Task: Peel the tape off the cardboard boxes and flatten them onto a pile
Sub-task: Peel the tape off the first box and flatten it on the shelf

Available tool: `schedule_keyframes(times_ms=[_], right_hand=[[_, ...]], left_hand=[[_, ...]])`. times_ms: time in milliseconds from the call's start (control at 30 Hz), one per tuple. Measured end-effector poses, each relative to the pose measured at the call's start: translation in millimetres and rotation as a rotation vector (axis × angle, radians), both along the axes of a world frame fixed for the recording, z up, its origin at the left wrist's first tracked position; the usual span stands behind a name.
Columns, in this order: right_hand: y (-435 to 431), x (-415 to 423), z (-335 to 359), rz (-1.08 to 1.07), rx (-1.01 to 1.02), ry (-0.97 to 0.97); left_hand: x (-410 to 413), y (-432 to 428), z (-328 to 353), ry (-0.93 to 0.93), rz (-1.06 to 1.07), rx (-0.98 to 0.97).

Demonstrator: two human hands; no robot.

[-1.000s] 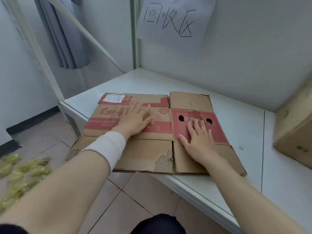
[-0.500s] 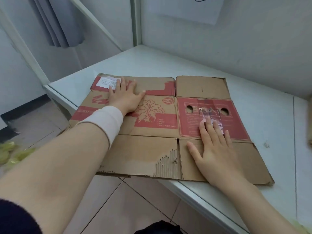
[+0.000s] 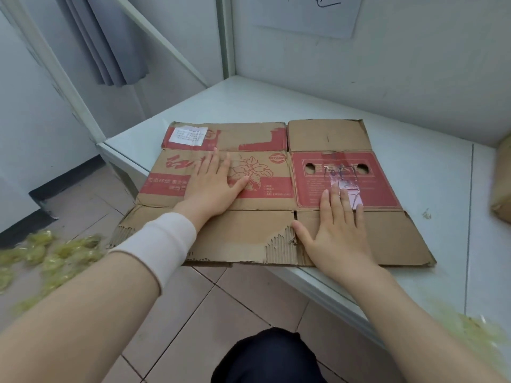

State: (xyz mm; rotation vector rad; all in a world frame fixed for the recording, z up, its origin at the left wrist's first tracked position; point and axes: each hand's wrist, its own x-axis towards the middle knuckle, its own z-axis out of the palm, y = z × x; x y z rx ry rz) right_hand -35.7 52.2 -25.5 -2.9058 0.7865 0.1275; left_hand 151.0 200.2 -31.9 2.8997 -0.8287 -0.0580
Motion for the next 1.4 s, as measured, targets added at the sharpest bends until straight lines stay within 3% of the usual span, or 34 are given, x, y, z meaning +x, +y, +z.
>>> schedule_keyframes(times_ms=[133, 300, 367, 567, 967, 1200, 1400], right_hand=[[5, -3, -4, -0.010, -0.019, -0.069], [-2, 0, 10, 0.001, 0.104, 0.004], [-12, 6, 20, -0.010, 0.094, -0.084], [-52, 61, 26, 0.094, -0.013, -0.095], [-113, 131, -6, 0.083, -0.034, -0.096], [-139, 140, 7, 0.042, -0.029, -0.038], [-140, 142, -5, 0.031, -0.053, -0.071]], left_hand=[[0, -3, -2, -0.020, 0.002, 0.005], [-28, 6, 7, 0.025, -0.096, 0.004], [-34, 17, 13, 0.058, -0.140, -0.018], [14, 33, 23, 0.079, 0.054, -0.054], [22, 16, -3, -0.014, 0.043, -0.020], [-36, 38, 10, 0.045, -0.266, 0.049], [-41, 40, 5, 0.017, -0.258, 0.003]])
